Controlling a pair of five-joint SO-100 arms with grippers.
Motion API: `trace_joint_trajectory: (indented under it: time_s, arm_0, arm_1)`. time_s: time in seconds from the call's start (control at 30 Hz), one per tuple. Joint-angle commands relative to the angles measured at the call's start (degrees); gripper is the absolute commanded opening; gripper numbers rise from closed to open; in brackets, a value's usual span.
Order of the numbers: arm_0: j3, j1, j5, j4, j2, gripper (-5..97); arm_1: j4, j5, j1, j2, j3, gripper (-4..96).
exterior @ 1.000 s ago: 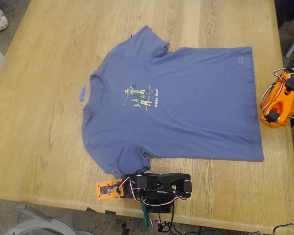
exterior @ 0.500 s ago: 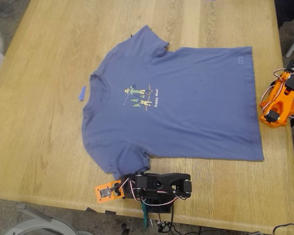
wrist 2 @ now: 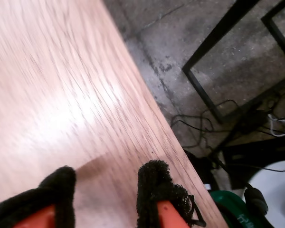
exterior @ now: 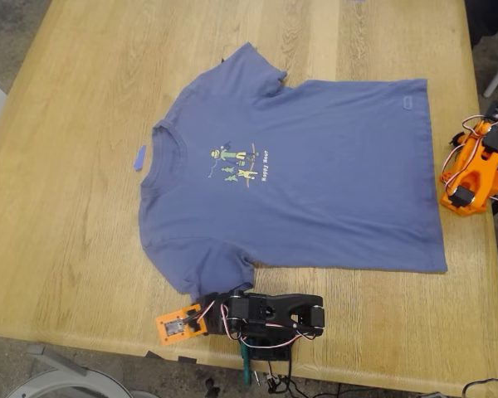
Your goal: Fold a T-shirt
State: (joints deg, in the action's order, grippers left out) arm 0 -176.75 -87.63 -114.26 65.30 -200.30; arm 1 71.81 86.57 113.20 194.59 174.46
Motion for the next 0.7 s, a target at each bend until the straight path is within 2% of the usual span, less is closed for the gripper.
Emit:
trace_joint_trajectory:
  time_s: [0.0, 0.07, 0.13, 0.3, 0.4, 0.5, 0.67]
  arm_0:
    - [2.64, 0.79, -0.97, -8.17, -6.50, 36]
    - [5.19, 2.29, -0.53, -5.19, -6.50, 38]
    - [8.00, 5.01, -0.97, -0.97, -6.50, 41]
    - [14.24, 10.81, 1.67, 8.00, -6.42, 50]
    - [17.49, 13.62, -0.35, 8.79, -6.42, 61]
    - [22.68, 16.79, 0.18, 10.11, -4.92, 63]
    - [35.60, 22.24, 2.99, 12.92, 4.31, 63]
  arm_1:
    - [1.32, -8.44, -3.43, 0.53, -7.73, 28.6]
    - [2.90, -10.99, -5.54, 0.53, -12.13, 31.1]
    - [2.99, -11.69, -6.77, 0.53, -16.08, 34.8]
    - [2.99, -10.63, -12.57, 0.53, -24.70, 41.4]
    - [0.35, -8.79, -19.07, 0.53, -28.56, 42.2]
    - [1.58, -8.17, -25.84, 0.53, -33.22, 42.2]
    - [10.81, -7.82, -37.35, 0.53, -44.12, 42.2]
